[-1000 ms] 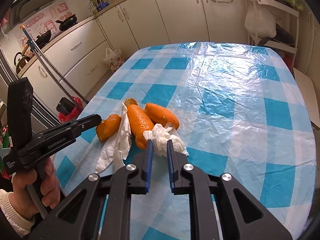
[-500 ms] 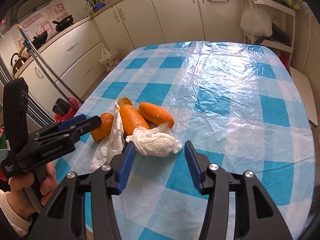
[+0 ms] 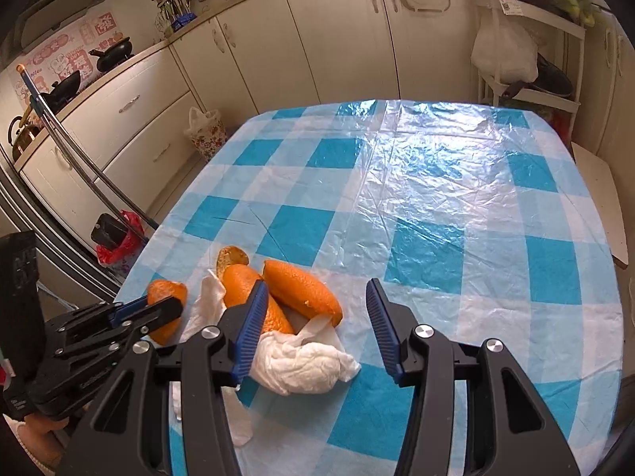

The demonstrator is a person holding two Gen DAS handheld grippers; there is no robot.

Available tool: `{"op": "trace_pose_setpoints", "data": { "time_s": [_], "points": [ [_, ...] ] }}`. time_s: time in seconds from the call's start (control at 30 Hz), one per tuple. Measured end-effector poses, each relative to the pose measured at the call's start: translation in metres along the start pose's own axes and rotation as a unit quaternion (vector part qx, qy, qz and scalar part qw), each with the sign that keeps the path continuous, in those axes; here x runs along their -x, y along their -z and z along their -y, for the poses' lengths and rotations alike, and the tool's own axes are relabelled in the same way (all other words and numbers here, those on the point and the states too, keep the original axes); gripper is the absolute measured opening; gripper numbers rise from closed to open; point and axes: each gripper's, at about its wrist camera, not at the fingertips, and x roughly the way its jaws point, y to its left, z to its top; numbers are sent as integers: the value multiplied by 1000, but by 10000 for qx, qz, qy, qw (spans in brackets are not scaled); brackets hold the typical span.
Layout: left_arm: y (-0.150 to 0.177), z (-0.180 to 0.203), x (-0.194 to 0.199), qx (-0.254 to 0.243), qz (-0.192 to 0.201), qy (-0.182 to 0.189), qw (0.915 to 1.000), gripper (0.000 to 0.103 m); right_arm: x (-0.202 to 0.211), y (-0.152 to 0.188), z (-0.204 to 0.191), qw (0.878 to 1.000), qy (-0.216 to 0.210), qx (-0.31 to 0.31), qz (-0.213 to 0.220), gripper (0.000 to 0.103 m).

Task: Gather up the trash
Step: 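Grasp an orange peel with the right gripper while the left gripper grasps another peel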

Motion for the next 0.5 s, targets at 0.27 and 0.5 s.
{"op": "trace_pose_setpoints", "data": {
  "time_s": [0.27, 0.5],
  "points": [
    [9, -29, 6, 392, -35, -77, 9992, 18, -8, 2, -15, 9989, 109, 451, 16, 16],
    [23, -26, 40, 688, 182, -28, 9975, 18, 28, -6, 13, 9945, 38, -315, 999, 15]
  ]
}}
